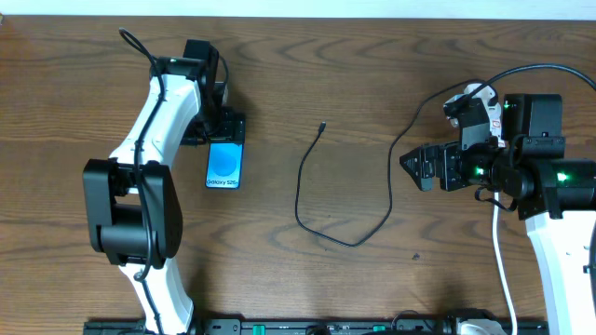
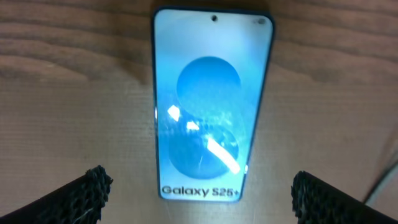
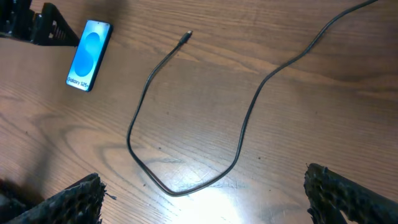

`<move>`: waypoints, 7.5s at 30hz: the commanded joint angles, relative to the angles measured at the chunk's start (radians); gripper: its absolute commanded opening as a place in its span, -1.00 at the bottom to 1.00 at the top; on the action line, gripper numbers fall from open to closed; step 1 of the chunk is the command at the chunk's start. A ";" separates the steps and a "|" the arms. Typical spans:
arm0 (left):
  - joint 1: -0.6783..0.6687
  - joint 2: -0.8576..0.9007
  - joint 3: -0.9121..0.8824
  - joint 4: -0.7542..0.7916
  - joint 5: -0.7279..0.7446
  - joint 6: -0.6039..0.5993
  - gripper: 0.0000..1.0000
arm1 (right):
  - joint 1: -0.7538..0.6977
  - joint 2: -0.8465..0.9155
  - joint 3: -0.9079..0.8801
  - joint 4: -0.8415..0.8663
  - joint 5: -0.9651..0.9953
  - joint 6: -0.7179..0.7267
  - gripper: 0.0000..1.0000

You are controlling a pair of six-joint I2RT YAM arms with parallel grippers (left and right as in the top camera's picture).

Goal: Plug charger to phone and switch on socket
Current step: 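Move the left gripper over the blue phone and lower onto it, then grasp the blue phone with the left gripper and lift it, then tilt the held phone upright and carry it toward the center, then reach the right gripper to the phone and grasp its edge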

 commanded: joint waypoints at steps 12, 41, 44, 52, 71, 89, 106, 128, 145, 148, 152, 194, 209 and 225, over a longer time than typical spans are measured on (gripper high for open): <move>-0.032 0.007 -0.163 0.208 -0.022 -0.016 0.90 | 0.008 0.005 0.012 -0.005 0.006 -0.007 0.99; -0.034 0.011 -0.283 0.324 -0.057 -0.043 0.81 | 0.008 0.006 -0.004 -0.005 0.006 -0.007 0.98; -0.034 0.015 -0.283 0.329 -0.058 -0.043 0.73 | 0.008 0.006 -0.004 -0.004 0.006 -0.007 0.99; -0.034 0.051 -0.285 0.339 -0.057 -0.044 0.71 | 0.008 0.006 -0.004 -0.005 0.006 -0.007 0.99; -0.056 0.077 -0.279 0.344 -0.042 -0.050 0.47 | 0.008 0.006 -0.004 0.001 0.007 -0.007 0.99; -0.056 -0.193 -0.230 0.293 -0.043 -0.111 0.47 | 0.008 0.006 -0.004 0.000 0.006 -0.007 0.98; -0.056 -0.243 -0.230 0.167 -0.038 -0.340 0.47 | 0.008 0.006 -0.004 -0.003 0.006 -0.006 0.99; -0.026 -0.243 -0.230 0.098 0.545 -0.500 0.45 | 0.008 0.006 -0.004 -0.004 0.006 -0.002 0.99; 0.054 -0.243 -0.230 0.098 0.948 -0.895 0.45 | 0.008 0.006 -0.004 -0.004 0.006 -0.002 0.98; 0.055 -0.243 -0.230 0.098 1.020 -0.937 0.45 | 0.008 0.006 -0.004 -0.004 0.006 -0.002 0.99; 0.055 -0.243 -0.230 0.098 1.066 -0.999 0.44 | 0.008 0.006 -0.004 -0.004 0.006 -0.001 0.99; 0.055 -0.243 -0.230 0.185 0.927 -1.103 0.43 | 0.011 0.006 -0.004 0.020 -0.031 0.095 0.99; 0.054 -0.243 -0.230 0.185 0.886 -1.159 0.42 | 0.023 0.006 -0.014 0.101 -0.061 0.263 0.99; 0.053 -0.243 -0.230 0.185 0.776 -1.172 0.36 | 0.305 0.100 -0.048 0.408 0.004 0.509 0.93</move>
